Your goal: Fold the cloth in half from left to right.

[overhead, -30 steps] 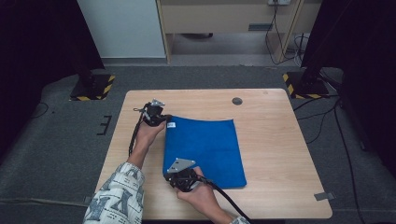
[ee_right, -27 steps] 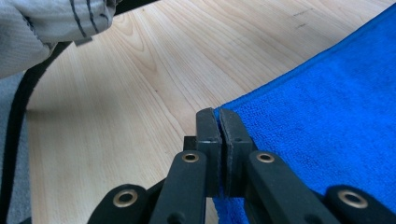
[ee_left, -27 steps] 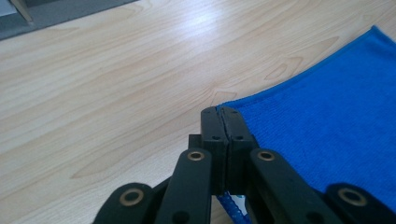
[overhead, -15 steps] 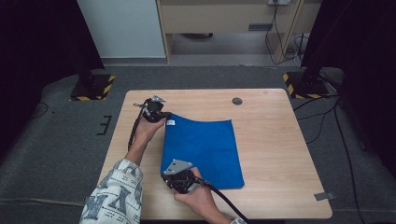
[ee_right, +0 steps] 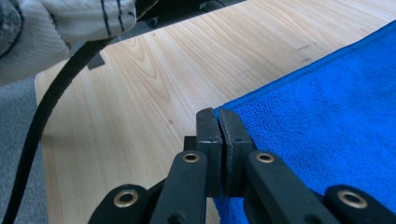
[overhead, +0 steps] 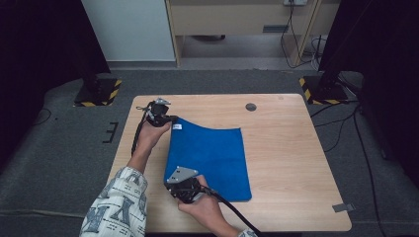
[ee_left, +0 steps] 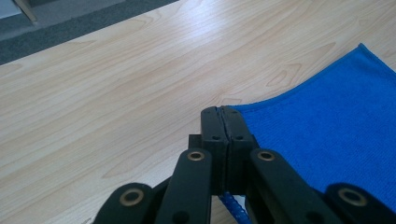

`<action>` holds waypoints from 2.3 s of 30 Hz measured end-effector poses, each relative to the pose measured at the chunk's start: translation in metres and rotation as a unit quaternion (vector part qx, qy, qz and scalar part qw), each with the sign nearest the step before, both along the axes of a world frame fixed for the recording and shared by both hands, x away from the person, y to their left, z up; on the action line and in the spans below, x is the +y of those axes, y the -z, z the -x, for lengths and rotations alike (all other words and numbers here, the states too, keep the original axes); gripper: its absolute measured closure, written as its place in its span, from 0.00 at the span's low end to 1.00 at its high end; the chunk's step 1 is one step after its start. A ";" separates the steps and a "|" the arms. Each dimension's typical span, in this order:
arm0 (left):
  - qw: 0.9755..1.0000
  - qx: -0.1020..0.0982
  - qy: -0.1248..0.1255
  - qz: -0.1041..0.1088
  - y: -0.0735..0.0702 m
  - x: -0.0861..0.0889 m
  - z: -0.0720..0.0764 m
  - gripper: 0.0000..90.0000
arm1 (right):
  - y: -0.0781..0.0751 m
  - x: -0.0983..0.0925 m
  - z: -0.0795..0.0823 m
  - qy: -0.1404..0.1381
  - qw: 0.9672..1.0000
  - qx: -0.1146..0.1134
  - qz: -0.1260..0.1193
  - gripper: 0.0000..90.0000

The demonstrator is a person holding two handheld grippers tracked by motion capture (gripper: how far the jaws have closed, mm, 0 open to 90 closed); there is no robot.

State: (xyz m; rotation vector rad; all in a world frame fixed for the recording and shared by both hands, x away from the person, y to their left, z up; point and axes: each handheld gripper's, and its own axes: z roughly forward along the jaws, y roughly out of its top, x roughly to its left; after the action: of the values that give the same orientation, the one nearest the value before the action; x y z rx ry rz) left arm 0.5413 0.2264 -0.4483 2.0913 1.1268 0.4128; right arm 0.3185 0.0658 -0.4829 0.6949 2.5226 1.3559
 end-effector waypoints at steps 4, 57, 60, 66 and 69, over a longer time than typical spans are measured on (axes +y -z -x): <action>1.000 0.004 0.000 -0.002 0.001 0.005 0.000 0.99 | -0.004 0.006 0.000 0.001 1.000 0.000 -0.005 0.98; 1.000 0.000 0.005 0.015 -0.008 -0.028 0.005 0.99 | -0.024 -0.034 0.005 -0.004 1.000 0.002 -0.002 0.98; 1.000 0.002 0.011 0.010 -0.006 -0.039 0.003 0.99 | -0.022 -0.043 0.006 0.001 1.000 0.003 -0.001 0.98; 1.000 0.007 0.016 0.005 -0.003 -0.055 0.000 0.99 | -0.018 -0.062 0.006 0.015 1.000 0.005 0.005 0.98; 1.000 0.006 0.017 0.007 -0.003 -0.061 -0.001 0.99 | -0.015 -0.070 0.005 0.021 1.000 0.008 0.005 0.98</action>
State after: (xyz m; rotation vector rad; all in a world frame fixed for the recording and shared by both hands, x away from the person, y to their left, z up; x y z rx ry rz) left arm 0.5425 0.1653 -0.4452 2.0998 1.0973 0.3757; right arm 0.3136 -0.0046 -0.4682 0.7567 2.5106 1.3288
